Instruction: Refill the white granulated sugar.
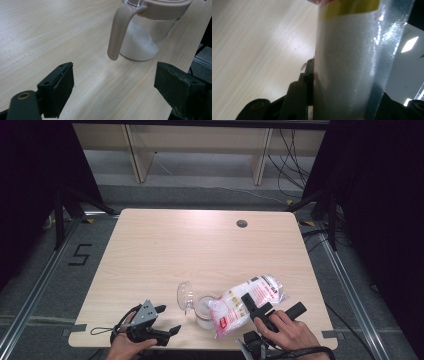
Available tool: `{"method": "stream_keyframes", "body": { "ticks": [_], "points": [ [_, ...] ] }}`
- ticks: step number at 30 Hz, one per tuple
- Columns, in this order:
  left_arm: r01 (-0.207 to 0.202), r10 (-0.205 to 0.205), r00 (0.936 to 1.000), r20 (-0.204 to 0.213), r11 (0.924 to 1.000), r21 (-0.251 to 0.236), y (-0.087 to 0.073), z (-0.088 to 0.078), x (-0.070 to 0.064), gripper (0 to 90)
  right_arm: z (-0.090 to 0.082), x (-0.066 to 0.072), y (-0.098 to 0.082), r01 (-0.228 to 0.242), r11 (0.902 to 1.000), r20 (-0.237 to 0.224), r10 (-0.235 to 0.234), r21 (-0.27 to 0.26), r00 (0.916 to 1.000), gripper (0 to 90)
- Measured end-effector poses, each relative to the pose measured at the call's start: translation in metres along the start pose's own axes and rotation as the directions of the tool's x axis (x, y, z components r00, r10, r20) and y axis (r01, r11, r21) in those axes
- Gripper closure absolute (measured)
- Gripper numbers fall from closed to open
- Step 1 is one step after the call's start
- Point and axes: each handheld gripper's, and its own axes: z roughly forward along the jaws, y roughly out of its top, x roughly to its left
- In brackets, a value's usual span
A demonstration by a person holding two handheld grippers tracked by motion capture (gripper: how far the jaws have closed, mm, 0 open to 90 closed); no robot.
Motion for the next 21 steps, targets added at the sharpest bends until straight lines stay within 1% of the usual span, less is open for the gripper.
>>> {"method": "stream_keyframes", "body": {
  "ticks": [1,2,3,4,5,6,7,8,9,10,12,13,14,16,17,18,19,20,21],
  "points": [
    [-0.024,0.024,0.9997,0.001,0.9997,0.005,0.0007,-0.0005,0.0013,15.8,0.0,0.0008,-0.0002,-0.007,1.0,-0.002,0.007,0.002,1.0,70.3],
    [0.001,-0.001,1.0,0.0,1.0,0.004,0.0004,-0.0004,-0.0002,15.8,-0.0007,-0.0002,-0.0003,0.003,0.9999,-0.017,-0.002,0.012,0.9999,70.3],
    [0.0,0.0,1.0,0.0,1.0,0.004,0.0006,-0.0006,-0.0002,15.8,0.0,-0.0007,-0.0003,0.012,0.9999,-0.015,-0.012,0.008,0.9998,70.4],
    [0.0,0.0,1.0,0.0,1.0,0.004,0.0005,-0.0006,-0.0001,15.8,0.0002,-0.0002,0.0001,0.008,0.9999,-0.023,-0.008,0.012,0.9997,70.4],
    [0.001,-0.001,1.0,0.001,1.0,0.005,0.0005,-0.0006,0.0,15.8,-0.0001,-0.0012,0.0003,0.02,0.9997,-0.03,-0.019,0.013,0.9994,70.4],
    [-0.019,0.019,0.9998,0.001,0.9998,0.006,0.001,-0.0007,0.0011,15.8,0.0002,-0.0008,0.0005,0.023,0.9996,-0.027,-0.022,0.014,0.9994,70.4],
    [-0.024,0.024,0.9997,0.003,0.9997,0.006,0.0012,-0.0006,0.0015,15.8,0.0003,-0.0012,0.0004,0.026,0.9996,-0.026,-0.026,0.011,0.9993,70.4],
    [-0.023,0.023,0.9997,0.002,0.9997,0.006,0.0012,-0.0006,0.0013,15.8,-0.0004,-0.0017,0.0007,0.018,0.9997,-0.037,-0.018,0.013,0.9992,70.4],
    [-0.024,0.024,0.9997,0.002,0.9997,0.006,0.0012,-0.0006,0.0013,15.8,-0.0001,-0.0013,0.0006,0.014,0.9999,-0.029,-0.014,0.009,0.9995,70.4],
    [0.002,-0.002,1.0,-0.001,1.0,0.005,0.0006,-0.0005,-0.0002,15.8,0.0002,-0.0016,0.0005,0.019,0.9998,-0.028,-0.019,0.008,0.9994,70.5],
    [0.001,-0.001,1.0,0.0,1.0,0.004,0.0006,-0.0008,-0.0002,15.8,0.0,-0.002,0.0006,0.02,0.9997,-0.028,-0.02,0.009,0.9994,70.5],
    [-0.004,0.004,1.0,-0.003,1.0,0.007,0.0006,-0.0011,0.0002,15.8,0.0001,-0.0008,0.0002,0.016,0.9999,-0.009,-0.016,0.005,0.9998,70.5],
    [-0.003,0.003,1.0,-0.002,1.0,0.007,0.0005,-0.0011,0.0001,15.8,-0.0007,-0.0016,0.0001,0.01,0.9999,-0.021,-0.01,0.005,0.9997,70.5],
    [0.004,-0.004,1.0,0.003,1.0,-0.001,0.0001,-0.0003,-0.0004,15.8,-0.0016,-0.0025,-0.0003,0.022,0.9997,-0.023,-0.021,0.012,0.9995,70.5],
    [0.002,-0.002,1.0,0.004,1.0,0.0,-0.0001,-0.0002,-0.0004,15.8,-0.0014,-0.0018,-0.0004,0.016,0.9998,-0.013,-0.015,0.011,0.9998,70.5],
    [0.0,0.0,1.0,0.003,1.0,0.007,0.0001,-0.0006,-0.0005,15.8,-0.0017,-0.0025,-0.0005,0.02,0.9996,-0.023,-0.02,0.018,0.9995,70.5],
    [-0.007,0.007,1.0,0.004,1.0,0.006,0.0002,-0.0006,-0.0002,15.8,-0.0014,-0.0033,-0.0009,0.029,0.9994,-0.023,-0.029,0.017,0.9993,70.5],
    [-0.005,0.005,1.0,0.005,1.0,0.007,0.0001,-0.0006,-0.0005,15.8,-0.0014,-0.0033,-0.0013,0.028,0.9995,-0.022,-0.028,0.017,0.9994,70.5],
    [-0.008,0.008,1.0,0.006,1.0,0.005,0.0001,-0.0004,-0.0008,15.8,-0.0011,-0.0025,-0.0014,0.017,0.9997,-0.017,-0.017,0.017,0.9997,70.5]
  ]
}}
